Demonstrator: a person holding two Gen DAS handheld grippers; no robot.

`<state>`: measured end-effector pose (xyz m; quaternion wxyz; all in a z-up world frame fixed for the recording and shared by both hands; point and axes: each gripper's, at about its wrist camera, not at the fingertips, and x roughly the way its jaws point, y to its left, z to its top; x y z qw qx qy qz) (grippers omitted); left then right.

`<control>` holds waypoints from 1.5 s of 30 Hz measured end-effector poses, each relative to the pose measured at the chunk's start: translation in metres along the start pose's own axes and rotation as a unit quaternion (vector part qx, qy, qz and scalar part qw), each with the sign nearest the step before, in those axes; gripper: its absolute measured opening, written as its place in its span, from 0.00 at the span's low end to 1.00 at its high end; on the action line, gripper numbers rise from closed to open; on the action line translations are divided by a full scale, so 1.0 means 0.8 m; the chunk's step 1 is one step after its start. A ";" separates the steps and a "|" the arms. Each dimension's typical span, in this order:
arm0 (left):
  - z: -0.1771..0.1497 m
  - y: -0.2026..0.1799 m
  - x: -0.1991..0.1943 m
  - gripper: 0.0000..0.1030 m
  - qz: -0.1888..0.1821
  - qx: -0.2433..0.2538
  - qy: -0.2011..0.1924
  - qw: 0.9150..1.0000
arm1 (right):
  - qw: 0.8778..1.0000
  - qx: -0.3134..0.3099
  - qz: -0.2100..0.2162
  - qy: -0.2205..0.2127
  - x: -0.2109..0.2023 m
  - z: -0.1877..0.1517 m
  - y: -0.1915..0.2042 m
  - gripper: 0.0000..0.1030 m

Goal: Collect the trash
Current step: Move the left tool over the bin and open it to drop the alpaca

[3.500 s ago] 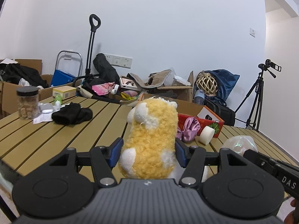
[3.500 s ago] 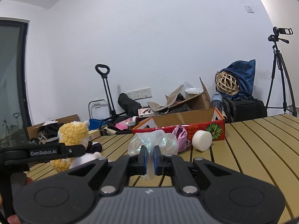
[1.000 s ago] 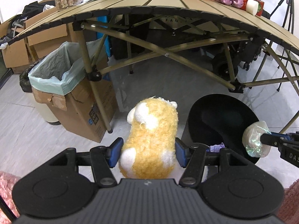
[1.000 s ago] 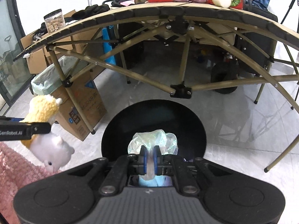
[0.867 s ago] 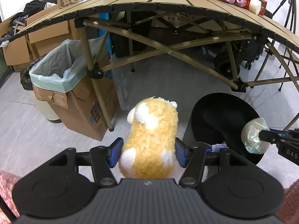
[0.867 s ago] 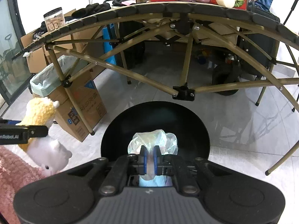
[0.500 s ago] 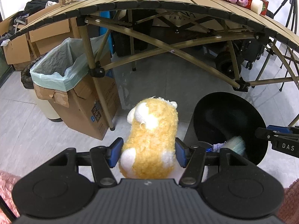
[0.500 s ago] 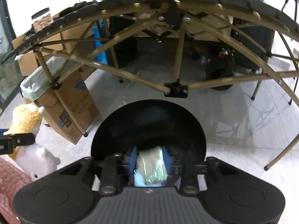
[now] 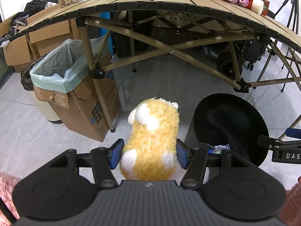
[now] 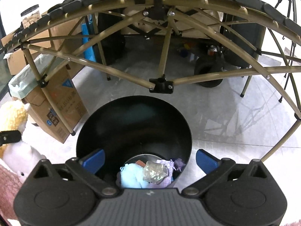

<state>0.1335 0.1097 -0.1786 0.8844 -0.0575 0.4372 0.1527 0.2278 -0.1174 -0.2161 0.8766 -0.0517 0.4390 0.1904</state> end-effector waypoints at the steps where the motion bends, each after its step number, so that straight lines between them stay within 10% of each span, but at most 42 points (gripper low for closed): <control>1: 0.000 -0.001 0.000 0.57 0.000 0.000 0.000 1.000 | 1.000 -0.001 -0.001 0.000 0.000 0.000 0.000 1.00; 45: 0.059 -0.175 0.038 0.57 -0.073 0.122 -0.038 0.989 | 0.986 0.111 -0.119 -0.032 -0.040 -0.020 -0.094 1.00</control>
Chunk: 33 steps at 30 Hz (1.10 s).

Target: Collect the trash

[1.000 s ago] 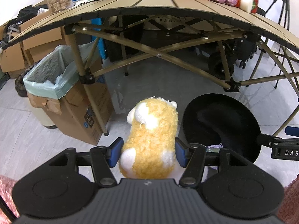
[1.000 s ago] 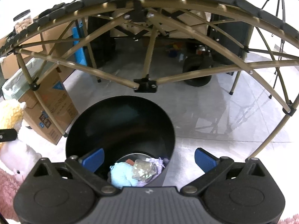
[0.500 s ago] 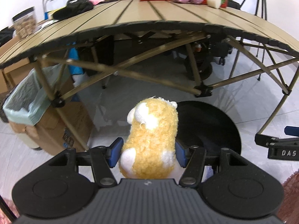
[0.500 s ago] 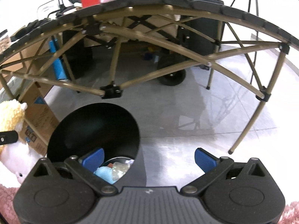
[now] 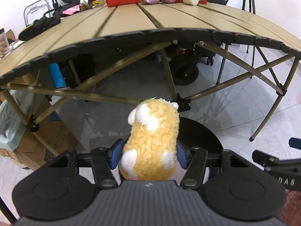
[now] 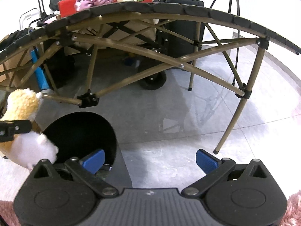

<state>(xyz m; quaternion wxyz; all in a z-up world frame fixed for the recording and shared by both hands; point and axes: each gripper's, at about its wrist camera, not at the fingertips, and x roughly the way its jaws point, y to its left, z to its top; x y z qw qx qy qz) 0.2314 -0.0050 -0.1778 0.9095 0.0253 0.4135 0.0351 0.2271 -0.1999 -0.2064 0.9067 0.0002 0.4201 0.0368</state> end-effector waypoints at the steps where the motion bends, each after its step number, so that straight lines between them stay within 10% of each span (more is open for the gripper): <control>1: 0.000 -0.003 0.004 0.57 -0.001 0.001 0.002 1.000 | 1.000 0.000 -0.001 0.002 0.001 0.000 0.000 1.00; 20: -0.006 0.002 0.022 0.58 0.017 -0.001 -0.008 1.000 | 1.000 -0.004 -0.004 -0.003 0.013 0.006 0.012 1.00; 23: -0.007 0.001 0.023 0.65 0.015 0.000 -0.003 1.000 | 1.000 -0.004 -0.004 -0.003 0.013 0.006 0.012 1.00; 27: -0.007 -0.004 0.021 0.98 0.032 0.006 -0.009 0.999 | 1.000 -0.003 -0.003 -0.002 0.013 0.006 0.012 1.00; 33: -0.008 -0.010 0.020 1.00 0.056 0.025 -0.012 0.998 | 1.000 -0.001 -0.001 0.001 0.013 0.007 0.012 1.00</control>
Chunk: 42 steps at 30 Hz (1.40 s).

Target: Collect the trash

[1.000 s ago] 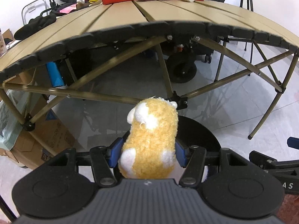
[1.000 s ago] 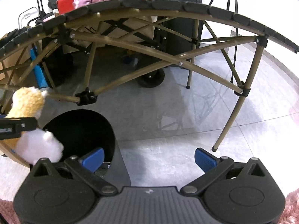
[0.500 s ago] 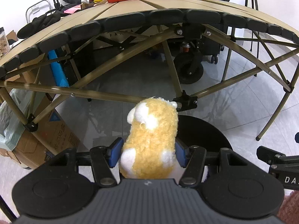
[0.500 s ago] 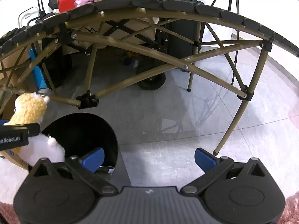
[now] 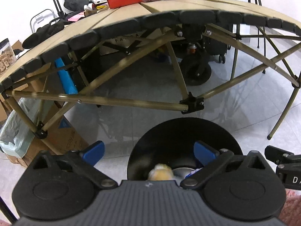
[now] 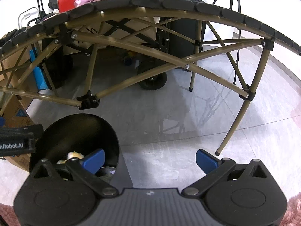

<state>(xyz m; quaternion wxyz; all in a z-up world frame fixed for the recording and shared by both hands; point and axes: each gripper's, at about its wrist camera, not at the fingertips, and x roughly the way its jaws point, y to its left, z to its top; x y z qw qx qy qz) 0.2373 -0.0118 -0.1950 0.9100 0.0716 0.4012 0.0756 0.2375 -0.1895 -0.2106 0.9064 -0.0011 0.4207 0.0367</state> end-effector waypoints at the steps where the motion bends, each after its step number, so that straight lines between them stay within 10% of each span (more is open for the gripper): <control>1: 0.000 0.000 0.001 1.00 -0.001 0.000 0.003 1.000 | 1.000 0.000 0.000 0.000 0.001 0.000 -0.001 1.00; 25: 0.003 0.013 -0.019 1.00 -0.007 -0.018 -0.014 1.000 | 1.000 0.006 -0.002 -0.017 -0.005 0.001 -0.003 1.00; 42: 0.001 0.045 -0.096 1.00 -0.004 -0.037 -0.106 0.994 | 0.989 -0.016 0.034 -0.145 -0.090 0.007 0.008 1.00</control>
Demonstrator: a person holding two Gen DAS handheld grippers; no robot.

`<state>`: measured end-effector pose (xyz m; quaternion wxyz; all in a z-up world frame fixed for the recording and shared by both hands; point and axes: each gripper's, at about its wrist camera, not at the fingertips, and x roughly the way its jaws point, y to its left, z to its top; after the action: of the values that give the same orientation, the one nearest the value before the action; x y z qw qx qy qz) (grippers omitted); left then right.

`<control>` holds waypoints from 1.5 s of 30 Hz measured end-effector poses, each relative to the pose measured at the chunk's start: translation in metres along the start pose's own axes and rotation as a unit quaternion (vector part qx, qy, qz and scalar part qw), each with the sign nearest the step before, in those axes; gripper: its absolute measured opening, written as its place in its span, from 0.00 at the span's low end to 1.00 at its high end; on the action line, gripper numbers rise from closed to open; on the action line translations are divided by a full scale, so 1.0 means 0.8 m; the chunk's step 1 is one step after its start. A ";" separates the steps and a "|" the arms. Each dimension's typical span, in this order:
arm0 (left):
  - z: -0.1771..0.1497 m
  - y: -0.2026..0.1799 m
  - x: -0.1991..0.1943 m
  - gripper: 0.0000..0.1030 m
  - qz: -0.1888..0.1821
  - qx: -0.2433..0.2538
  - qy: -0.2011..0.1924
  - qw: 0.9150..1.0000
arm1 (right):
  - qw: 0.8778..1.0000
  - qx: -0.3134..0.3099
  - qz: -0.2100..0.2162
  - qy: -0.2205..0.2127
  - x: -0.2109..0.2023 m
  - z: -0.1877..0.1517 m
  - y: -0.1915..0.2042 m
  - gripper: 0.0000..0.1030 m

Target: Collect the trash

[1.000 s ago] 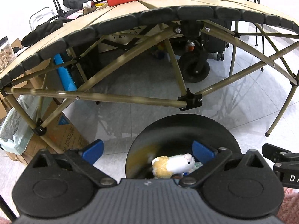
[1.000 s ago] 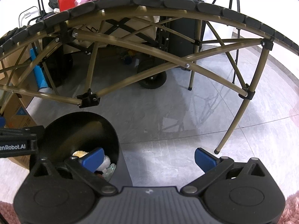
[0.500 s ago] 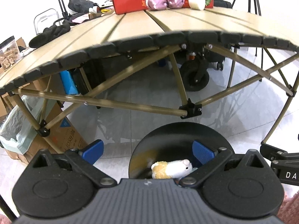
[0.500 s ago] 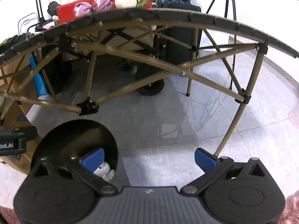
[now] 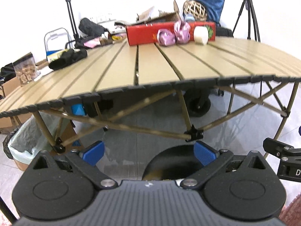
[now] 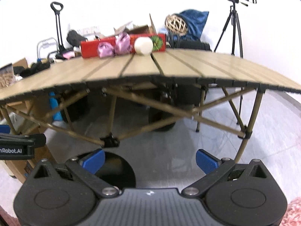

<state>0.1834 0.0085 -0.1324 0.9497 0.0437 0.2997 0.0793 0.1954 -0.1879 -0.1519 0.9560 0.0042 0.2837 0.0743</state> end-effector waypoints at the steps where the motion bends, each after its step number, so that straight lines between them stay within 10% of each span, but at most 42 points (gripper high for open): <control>1: 0.001 0.002 -0.004 1.00 0.000 -0.002 -0.005 1.000 | 1.000 0.000 0.002 -0.006 -0.004 0.002 -0.001 1.00; 21: 0.047 0.046 -0.063 1.00 -0.025 -0.057 -0.089 0.994 | 0.990 -0.016 0.038 -0.136 -0.073 0.064 0.003 1.00; 45: 0.187 0.032 0.020 1.00 -0.039 -0.058 -0.114 0.991 | 0.976 0.055 0.054 -0.203 0.016 0.194 -0.016 1.00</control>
<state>0.2792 0.0311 -0.0161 0.9810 -0.0141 0.1860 0.0534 0.2923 -0.1935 -0.0297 0.9865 0.0867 0.0871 0.1078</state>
